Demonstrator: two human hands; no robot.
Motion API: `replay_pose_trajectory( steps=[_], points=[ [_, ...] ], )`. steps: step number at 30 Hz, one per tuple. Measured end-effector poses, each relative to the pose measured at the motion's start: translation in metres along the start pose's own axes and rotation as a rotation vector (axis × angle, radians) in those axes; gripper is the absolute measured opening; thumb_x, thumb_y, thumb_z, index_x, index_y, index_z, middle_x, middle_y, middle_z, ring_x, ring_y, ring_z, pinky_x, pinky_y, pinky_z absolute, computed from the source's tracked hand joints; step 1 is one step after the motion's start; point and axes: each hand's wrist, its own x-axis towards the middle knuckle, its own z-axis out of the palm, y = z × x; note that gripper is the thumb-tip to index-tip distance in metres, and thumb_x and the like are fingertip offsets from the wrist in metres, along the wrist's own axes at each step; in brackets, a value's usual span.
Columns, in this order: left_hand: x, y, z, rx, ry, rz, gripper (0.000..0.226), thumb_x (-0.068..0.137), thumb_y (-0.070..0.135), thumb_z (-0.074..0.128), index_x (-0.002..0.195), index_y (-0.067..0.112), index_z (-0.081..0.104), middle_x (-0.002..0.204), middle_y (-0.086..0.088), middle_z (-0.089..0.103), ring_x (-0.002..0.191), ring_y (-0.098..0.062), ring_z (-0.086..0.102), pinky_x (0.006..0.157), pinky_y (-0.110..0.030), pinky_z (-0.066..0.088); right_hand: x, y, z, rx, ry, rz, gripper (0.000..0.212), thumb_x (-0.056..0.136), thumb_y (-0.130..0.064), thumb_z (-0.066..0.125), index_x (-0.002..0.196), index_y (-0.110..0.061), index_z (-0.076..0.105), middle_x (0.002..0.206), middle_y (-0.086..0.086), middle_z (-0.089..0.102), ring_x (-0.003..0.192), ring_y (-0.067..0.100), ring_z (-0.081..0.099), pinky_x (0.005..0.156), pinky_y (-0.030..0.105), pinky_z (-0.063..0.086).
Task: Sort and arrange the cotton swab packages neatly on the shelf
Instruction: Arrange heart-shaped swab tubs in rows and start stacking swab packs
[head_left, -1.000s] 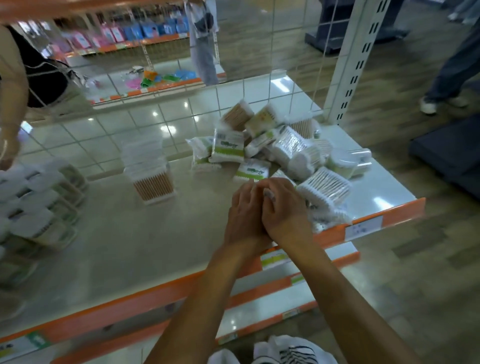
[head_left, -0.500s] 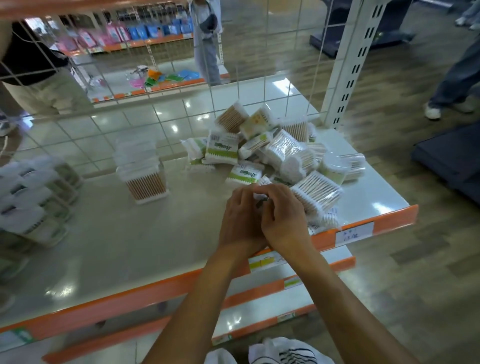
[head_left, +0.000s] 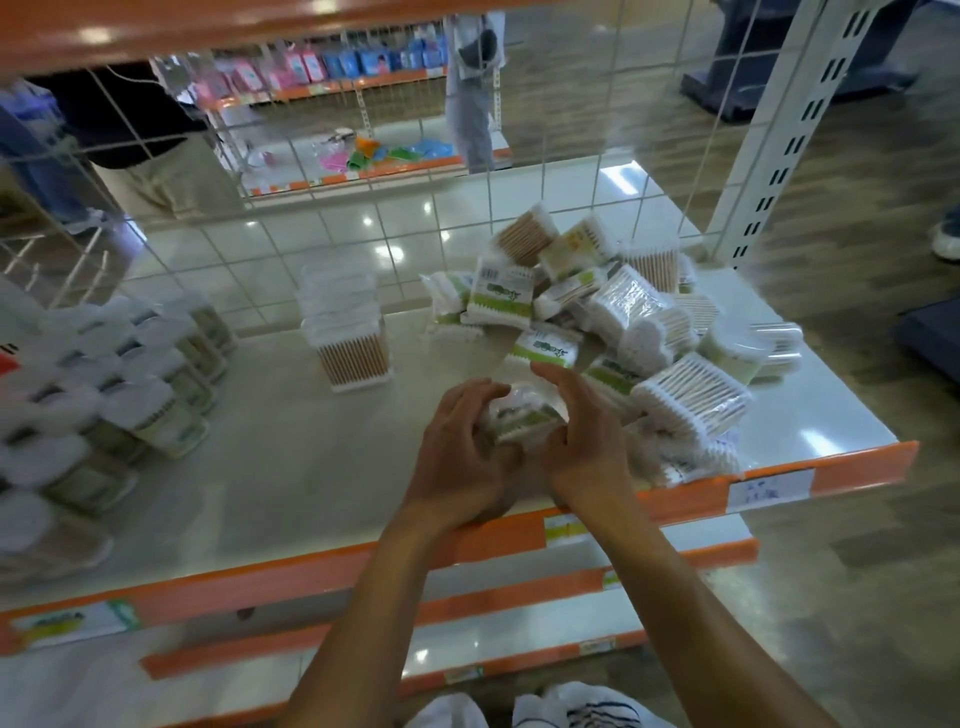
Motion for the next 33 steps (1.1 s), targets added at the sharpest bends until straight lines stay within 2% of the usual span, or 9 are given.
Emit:
replay_pose_trajectory(
  steps=[3, 6, 8, 13, 18, 21, 23, 28, 33],
  points=[
    [-0.004, -0.004, -0.009, -0.013, 0.021, 0.018, 0.044, 0.073, 0.029, 0.060, 0.115, 0.018, 0.062, 0.119, 0.007, 0.055, 0.110, -0.001, 0.050, 0.094, -0.019, 0.044, -0.001, -0.003, 0.003, 0.103, -0.062, 0.048, 0.068, 0.063, -0.026, 0.033, 0.127, -0.016, 0.055, 0.126, -0.005, 0.056, 0.112, 0.005, 0.049, 0.096, 0.017, 0.036],
    [-0.007, -0.013, -0.016, -0.062, 0.036, 0.000, 0.045, 0.071, 0.040, 0.055, 0.111, 0.022, 0.063, 0.118, 0.011, 0.056, 0.109, 0.000, 0.053, 0.093, -0.022, 0.047, 0.000, 0.001, 0.011, 0.110, -0.041, 0.096, 0.056, 0.076, 0.006, 0.041, 0.123, -0.018, 0.057, 0.121, -0.008, 0.058, 0.107, 0.003, 0.052, 0.090, 0.008, 0.037],
    [-0.009, -0.017, -0.021, -0.139, 0.040, -0.056, 0.044, 0.069, 0.044, 0.054, 0.109, 0.028, 0.062, 0.120, 0.012, 0.058, 0.108, 0.000, 0.056, 0.091, -0.021, 0.049, 0.002, 0.005, 0.018, 0.088, -0.012, 0.107, 0.054, 0.080, 0.013, 0.040, 0.120, -0.018, 0.059, 0.116, -0.009, 0.060, 0.106, 0.000, 0.053, 0.088, 0.002, 0.036],
    [-0.013, -0.023, -0.032, -0.252, 0.059, -0.141, 0.035, 0.072, 0.045, 0.056, 0.105, 0.034, 0.062, 0.112, 0.013, 0.065, 0.102, 0.001, 0.060, 0.086, -0.018, 0.047, 0.004, 0.006, 0.032, 0.280, 0.015, 0.140, 0.029, 0.094, -0.005, 0.039, 0.103, -0.020, 0.063, 0.098, -0.008, 0.068, 0.094, 0.004, 0.064, 0.089, 0.034, 0.050],
    [-0.012, -0.026, -0.042, -0.290, 0.165, -0.262, 0.013, 0.086, 0.042, 0.059, 0.094, 0.034, 0.065, 0.091, 0.015, 0.068, 0.083, 0.006, 0.061, 0.070, -0.011, 0.045, -0.001, -0.004, 0.042, 0.494, -0.013, 0.220, 0.026, 0.101, -0.021, 0.039, 0.095, -0.028, 0.064, 0.095, -0.005, 0.069, 0.093, 0.010, 0.066, 0.089, 0.041, 0.053],
    [-0.011, -0.030, -0.047, -0.239, 0.235, -0.309, 0.014, 0.092, 0.040, 0.054, 0.085, 0.031, 0.062, 0.080, 0.012, 0.067, 0.070, 0.005, 0.061, 0.060, -0.006, 0.041, -0.002, -0.010, 0.051, 0.550, -0.044, 0.224, 0.030, 0.099, -0.036, 0.040, 0.099, -0.019, 0.064, 0.098, 0.003, 0.068, 0.094, 0.013, 0.067, 0.089, 0.039, 0.053],
    [-0.011, -0.032, -0.052, -0.223, 0.264, -0.307, 0.014, 0.092, 0.039, 0.054, 0.090, 0.028, 0.062, 0.081, 0.015, 0.067, 0.070, 0.001, 0.063, 0.058, -0.005, 0.041, -0.001, -0.012, 0.057, 0.471, -0.071, 0.201, 0.034, 0.091, -0.046, 0.046, 0.104, -0.019, 0.061, 0.099, -0.002, 0.068, 0.095, 0.013, 0.066, 0.085, 0.036, 0.052],
    [-0.012, -0.045, -0.063, -0.098, 0.288, -0.260, 0.021, 0.088, 0.029, 0.065, 0.108, 0.028, 0.058, 0.091, 0.023, 0.060, 0.076, 0.017, 0.056, 0.066, 0.000, 0.041, 0.002, -0.022, 0.067, 0.284, -0.094, 0.109, 0.032, 0.085, -0.012, 0.064, 0.116, -0.015, 0.059, 0.103, -0.010, 0.066, 0.088, -0.003, 0.062, 0.075, 0.007, 0.047],
    [-0.009, -0.055, -0.074, 0.053, 0.380, -0.208, 0.023, 0.087, 0.029, 0.066, 0.109, 0.020, 0.064, 0.096, 0.014, 0.065, 0.080, 0.003, 0.058, 0.068, -0.002, 0.040, 0.009, -0.033, 0.083, 0.299, -0.143, 0.030, 0.036, 0.089, -0.011, 0.061, 0.124, -0.016, 0.055, 0.104, -0.013, 0.061, 0.090, -0.007, 0.060, 0.076, 0.006, 0.047]
  ],
)
